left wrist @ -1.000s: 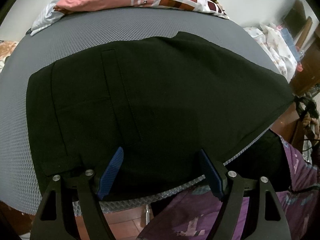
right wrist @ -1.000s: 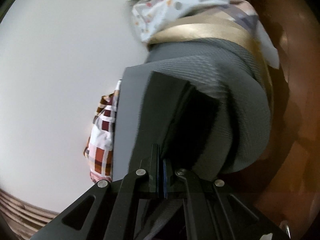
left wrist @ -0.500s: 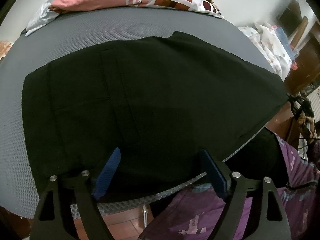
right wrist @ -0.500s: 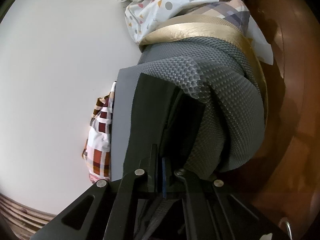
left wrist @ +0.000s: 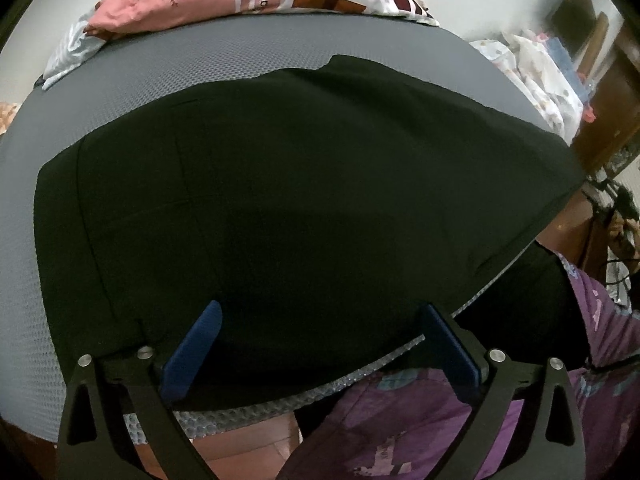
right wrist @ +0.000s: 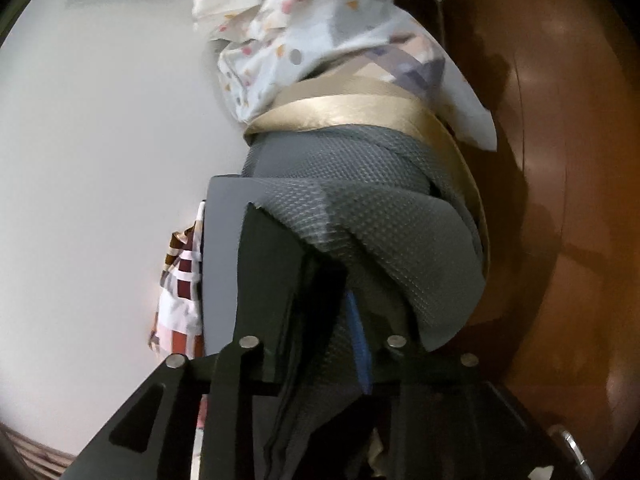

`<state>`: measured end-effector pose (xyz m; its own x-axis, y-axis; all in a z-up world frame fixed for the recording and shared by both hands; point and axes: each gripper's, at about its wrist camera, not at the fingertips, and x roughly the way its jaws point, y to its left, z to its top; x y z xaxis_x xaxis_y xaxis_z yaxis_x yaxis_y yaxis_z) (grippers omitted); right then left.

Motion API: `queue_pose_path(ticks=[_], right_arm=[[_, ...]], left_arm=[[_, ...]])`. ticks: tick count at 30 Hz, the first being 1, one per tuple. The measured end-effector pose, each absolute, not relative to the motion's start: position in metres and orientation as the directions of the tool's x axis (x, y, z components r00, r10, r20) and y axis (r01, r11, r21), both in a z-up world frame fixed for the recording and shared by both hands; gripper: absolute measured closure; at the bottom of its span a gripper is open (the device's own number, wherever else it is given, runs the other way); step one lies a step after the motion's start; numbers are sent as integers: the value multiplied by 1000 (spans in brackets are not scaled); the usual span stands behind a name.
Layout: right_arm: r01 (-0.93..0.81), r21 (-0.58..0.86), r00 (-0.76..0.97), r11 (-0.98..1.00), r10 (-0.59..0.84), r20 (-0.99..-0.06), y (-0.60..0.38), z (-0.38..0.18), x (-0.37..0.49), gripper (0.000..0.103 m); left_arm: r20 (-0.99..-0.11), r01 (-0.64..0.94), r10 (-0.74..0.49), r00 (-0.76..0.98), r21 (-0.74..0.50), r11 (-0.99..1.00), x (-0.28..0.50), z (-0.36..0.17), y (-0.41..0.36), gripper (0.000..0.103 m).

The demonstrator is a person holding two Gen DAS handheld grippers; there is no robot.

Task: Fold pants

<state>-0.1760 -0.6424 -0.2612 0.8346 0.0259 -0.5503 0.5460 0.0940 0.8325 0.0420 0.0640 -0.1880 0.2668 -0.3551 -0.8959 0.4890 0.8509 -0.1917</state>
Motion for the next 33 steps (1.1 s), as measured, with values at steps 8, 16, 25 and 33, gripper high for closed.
queue_pose_path(ticks=[8, 16, 25, 33], right_arm=[[514, 854, 847, 83, 109, -521, -644, -267, -150, 66], [533, 793, 808, 297, 100, -580, -632, -226, -129, 88], [555, 780, 775, 288, 160, -611, -644, -247, -86, 88], [416, 854, 860, 312, 170, -481, -652, -223, -3, 89]], left_arm=[[-900, 497, -340, 273, -170, 851, 39, -189, 60, 3], [-901, 504, -335, 277, -161, 849, 38, -190, 57, 1], [-901, 516, -306, 307, -113, 849, 38, -192, 53, 0], [-894, 479, -248, 374, -43, 877, 53, -196, 49, 0]])
